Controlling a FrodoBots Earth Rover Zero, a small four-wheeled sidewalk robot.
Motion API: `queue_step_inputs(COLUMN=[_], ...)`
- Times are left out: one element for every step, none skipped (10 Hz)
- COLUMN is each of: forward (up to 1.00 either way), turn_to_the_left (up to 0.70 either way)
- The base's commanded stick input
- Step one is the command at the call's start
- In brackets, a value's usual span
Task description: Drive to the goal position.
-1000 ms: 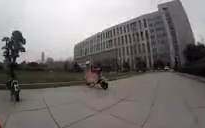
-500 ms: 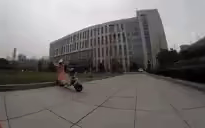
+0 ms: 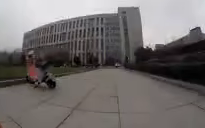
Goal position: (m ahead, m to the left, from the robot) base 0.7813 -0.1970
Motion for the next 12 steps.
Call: queue_step_inputs(forward=[0.70,0.70,0.70,0.70,0.70,0.70,0.70,0.70,0.70,0.70,0.70,0.70], turn_to_the_left=[-0.21,-0.17,-0.13,-0.09,-0.06,-0.02,-0.01,-0.01,-0.01,-0.01,-0.01,-0.01])
